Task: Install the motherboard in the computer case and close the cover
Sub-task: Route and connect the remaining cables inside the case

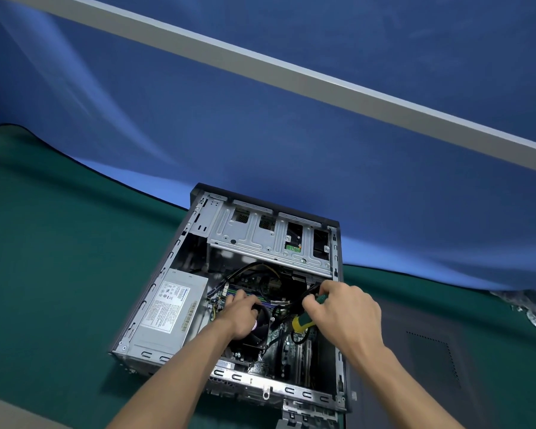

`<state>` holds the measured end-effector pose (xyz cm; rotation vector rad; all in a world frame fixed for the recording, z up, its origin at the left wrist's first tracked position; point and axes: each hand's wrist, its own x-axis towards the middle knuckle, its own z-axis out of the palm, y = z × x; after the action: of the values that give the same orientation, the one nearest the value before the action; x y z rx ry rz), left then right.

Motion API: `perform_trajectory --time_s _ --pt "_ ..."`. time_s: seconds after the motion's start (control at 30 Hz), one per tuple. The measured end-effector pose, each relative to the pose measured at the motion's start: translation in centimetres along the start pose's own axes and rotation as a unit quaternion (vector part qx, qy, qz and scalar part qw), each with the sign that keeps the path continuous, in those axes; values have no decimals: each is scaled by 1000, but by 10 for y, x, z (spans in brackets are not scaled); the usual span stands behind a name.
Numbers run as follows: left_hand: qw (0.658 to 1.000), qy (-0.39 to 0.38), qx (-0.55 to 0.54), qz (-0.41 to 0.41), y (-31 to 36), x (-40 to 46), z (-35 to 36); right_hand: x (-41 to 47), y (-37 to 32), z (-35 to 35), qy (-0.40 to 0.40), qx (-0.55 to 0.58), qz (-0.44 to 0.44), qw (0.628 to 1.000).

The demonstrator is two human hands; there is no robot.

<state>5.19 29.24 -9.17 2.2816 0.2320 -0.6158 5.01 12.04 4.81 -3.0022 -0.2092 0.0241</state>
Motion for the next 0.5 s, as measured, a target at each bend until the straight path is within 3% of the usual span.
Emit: perform_trajectory --time_s 0.5 --pt "1000 2 -8 -3 -2 2 1 -1 -7 1 -6 -24 -10 1000"
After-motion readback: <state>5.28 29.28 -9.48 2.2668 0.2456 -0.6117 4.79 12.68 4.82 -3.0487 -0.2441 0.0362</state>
